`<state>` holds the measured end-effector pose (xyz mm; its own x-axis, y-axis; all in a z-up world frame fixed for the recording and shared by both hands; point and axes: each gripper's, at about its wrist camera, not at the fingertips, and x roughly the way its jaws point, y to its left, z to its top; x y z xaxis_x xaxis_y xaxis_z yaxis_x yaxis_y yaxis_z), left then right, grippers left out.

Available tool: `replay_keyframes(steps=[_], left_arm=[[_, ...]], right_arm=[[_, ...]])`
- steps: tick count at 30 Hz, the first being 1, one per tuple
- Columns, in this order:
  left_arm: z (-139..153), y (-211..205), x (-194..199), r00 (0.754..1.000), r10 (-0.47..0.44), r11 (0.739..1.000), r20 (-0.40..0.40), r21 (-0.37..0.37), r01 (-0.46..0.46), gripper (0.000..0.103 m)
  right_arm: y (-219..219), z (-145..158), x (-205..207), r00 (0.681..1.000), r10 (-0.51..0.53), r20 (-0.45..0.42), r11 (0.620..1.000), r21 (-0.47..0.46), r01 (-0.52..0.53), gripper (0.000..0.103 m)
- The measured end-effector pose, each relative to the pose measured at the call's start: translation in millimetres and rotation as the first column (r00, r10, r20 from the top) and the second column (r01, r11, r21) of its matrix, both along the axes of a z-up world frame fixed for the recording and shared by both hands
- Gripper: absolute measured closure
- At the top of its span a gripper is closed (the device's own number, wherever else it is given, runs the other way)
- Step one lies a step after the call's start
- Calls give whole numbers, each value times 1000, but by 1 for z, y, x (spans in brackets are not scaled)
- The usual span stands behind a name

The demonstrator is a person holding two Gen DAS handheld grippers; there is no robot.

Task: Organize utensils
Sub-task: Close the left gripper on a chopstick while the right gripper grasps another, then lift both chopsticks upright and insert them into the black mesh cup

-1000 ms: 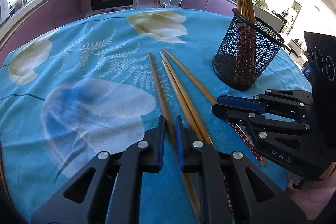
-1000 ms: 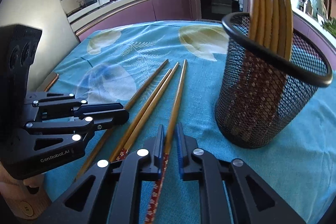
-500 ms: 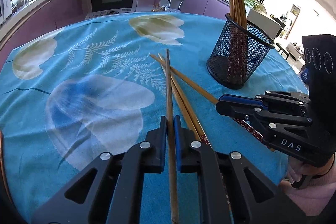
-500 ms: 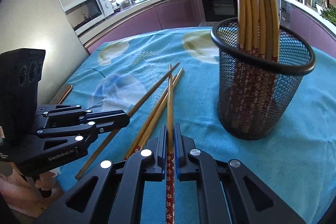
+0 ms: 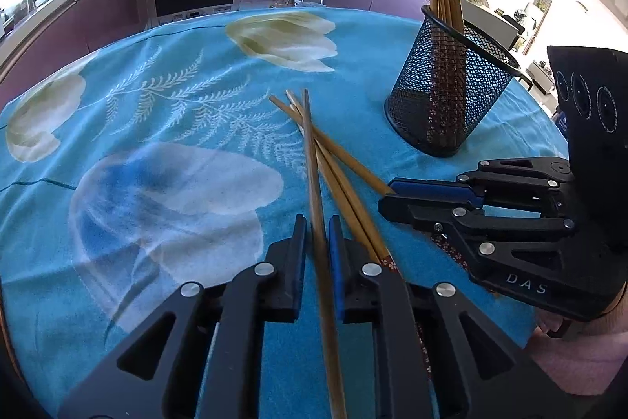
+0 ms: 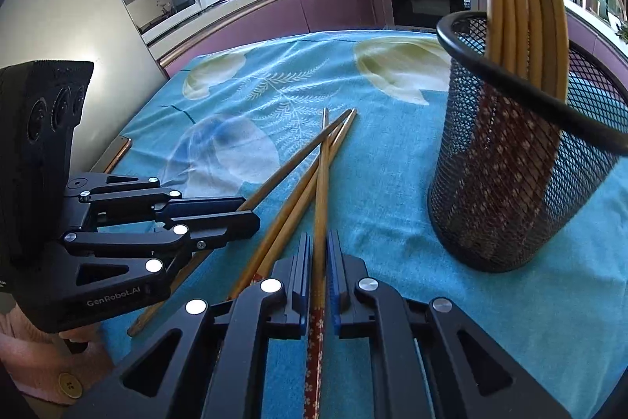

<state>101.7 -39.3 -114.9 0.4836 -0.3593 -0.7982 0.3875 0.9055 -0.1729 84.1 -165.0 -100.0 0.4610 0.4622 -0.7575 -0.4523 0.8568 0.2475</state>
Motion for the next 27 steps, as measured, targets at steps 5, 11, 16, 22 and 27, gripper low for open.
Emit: replay_keyframes(steps=[5,11,16,22,27], left_arm=[[2,-2,5,1000,10,1000,-5,-6,-10,94],[16,-1,-1,1000,3,999,17,-48,-2,96],[42,3,-9,998,-24,994,63,-106,31,96],[75,7,-22,990,-48,986,132,-150,67,96],[99,13,-33,982,-65,976,178,-193,100,96]], right_arm=[[-1,1,3,1000,-2,3,1000,7,2,97],[-11,15,-6,999,-1,42,999,48,-1,97],[-21,35,-16,995,3,95,997,79,-11,97],[-36,56,-25,990,-10,144,992,128,-9,97],[-49,70,-32,983,-32,180,986,165,2,97]])
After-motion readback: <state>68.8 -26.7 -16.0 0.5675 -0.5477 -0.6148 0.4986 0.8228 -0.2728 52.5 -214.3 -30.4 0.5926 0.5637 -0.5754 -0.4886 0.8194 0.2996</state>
